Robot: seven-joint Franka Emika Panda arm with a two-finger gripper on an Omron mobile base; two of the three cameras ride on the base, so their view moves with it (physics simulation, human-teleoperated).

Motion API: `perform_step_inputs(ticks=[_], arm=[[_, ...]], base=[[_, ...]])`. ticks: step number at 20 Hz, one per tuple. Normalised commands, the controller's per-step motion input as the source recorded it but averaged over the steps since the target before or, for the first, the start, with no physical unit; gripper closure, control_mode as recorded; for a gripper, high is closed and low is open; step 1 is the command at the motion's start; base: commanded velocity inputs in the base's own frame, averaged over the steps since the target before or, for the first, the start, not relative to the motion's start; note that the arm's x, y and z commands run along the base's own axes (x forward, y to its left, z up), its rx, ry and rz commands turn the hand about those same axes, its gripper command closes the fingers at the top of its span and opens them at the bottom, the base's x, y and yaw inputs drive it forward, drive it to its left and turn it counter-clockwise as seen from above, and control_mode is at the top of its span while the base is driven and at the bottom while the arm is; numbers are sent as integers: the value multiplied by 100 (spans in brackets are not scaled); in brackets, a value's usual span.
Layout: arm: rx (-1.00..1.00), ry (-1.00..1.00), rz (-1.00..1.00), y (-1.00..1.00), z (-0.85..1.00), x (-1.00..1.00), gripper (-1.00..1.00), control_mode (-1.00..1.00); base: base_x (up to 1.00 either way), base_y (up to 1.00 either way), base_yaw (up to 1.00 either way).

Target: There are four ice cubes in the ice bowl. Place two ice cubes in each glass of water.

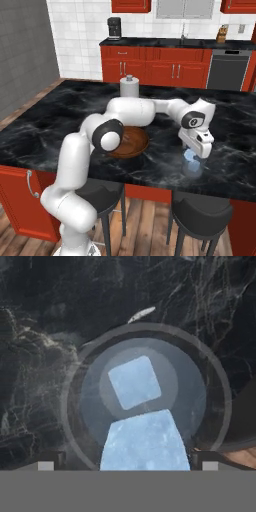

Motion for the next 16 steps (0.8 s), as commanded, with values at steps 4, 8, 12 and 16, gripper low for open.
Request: perform_step_inputs(ticks=[4, 8, 12, 16], arm=[[0, 0, 0, -16, 13, 0, -100, -100], [0, 0, 0, -18, 18, 0, -100, -100], [0, 0, 0, 5, 51, 0, -100, -100], [-3, 0, 0, 43, 24, -22, -100, -100]], base=[[0, 0, 0], [0, 0, 0], [0, 0, 0], [0, 0, 0]])
